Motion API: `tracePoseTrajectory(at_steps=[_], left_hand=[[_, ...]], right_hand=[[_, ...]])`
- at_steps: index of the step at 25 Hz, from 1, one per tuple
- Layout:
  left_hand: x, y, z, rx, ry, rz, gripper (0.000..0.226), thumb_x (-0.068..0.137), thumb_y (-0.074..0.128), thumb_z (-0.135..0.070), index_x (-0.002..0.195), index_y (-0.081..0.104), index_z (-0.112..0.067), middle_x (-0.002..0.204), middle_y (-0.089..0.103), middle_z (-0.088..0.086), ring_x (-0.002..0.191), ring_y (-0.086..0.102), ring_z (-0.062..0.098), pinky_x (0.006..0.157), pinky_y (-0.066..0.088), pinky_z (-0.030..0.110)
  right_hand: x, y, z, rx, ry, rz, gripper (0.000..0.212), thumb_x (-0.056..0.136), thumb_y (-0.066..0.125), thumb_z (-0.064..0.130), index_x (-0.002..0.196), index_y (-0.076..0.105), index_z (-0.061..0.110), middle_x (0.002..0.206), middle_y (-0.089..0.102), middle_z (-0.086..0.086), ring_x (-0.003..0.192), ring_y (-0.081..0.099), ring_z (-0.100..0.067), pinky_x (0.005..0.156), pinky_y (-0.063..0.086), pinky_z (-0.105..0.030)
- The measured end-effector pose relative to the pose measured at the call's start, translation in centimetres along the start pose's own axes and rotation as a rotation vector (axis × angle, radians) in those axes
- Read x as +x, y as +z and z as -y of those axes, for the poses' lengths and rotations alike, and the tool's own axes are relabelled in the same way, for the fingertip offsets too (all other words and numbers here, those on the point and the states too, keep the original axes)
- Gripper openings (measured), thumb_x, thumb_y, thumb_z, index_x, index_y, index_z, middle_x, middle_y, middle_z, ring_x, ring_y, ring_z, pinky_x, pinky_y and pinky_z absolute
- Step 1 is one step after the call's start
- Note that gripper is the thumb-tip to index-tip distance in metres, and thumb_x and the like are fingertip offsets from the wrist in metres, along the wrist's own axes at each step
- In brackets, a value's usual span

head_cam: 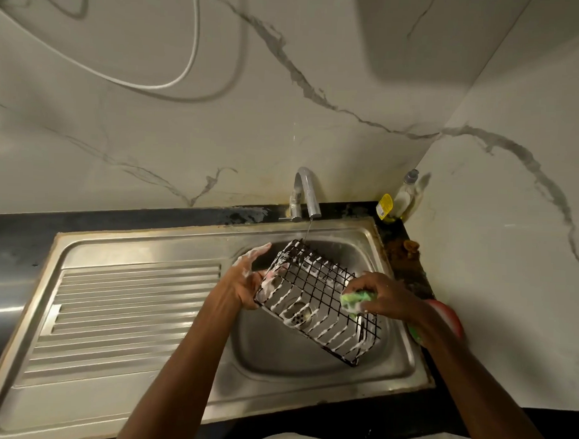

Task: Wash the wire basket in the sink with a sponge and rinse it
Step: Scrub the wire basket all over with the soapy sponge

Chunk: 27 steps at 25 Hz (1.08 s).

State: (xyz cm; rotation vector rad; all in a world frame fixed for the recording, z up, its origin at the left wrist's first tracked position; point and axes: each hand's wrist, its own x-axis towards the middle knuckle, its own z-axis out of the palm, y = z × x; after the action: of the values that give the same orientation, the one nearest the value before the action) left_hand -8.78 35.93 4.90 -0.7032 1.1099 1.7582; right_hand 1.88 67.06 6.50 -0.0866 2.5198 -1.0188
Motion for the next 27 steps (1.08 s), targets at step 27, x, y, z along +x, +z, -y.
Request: tracePoseTrajectory(at_steps=[27], left_hand=[[-0.7, 2.5, 6.7, -0.136, 0.352, -0.224, 0.035, 0.098, 0.058, -0.058, 0.121, 0.067, -0.033, 0.099, 0.067, 0.002, 0.082, 0.064, 0.019, 0.054, 0.054, 0.028]], right_hand=[[0.4, 3.3, 9.4, 0.34, -0.059, -0.576, 0.033, 0.088, 0.069, 0.004, 0.117, 0.07, 0.018, 0.11, 0.068, -0.007, 0.093, 0.068, -0.017, 0.068, 0.059, -0.024]])
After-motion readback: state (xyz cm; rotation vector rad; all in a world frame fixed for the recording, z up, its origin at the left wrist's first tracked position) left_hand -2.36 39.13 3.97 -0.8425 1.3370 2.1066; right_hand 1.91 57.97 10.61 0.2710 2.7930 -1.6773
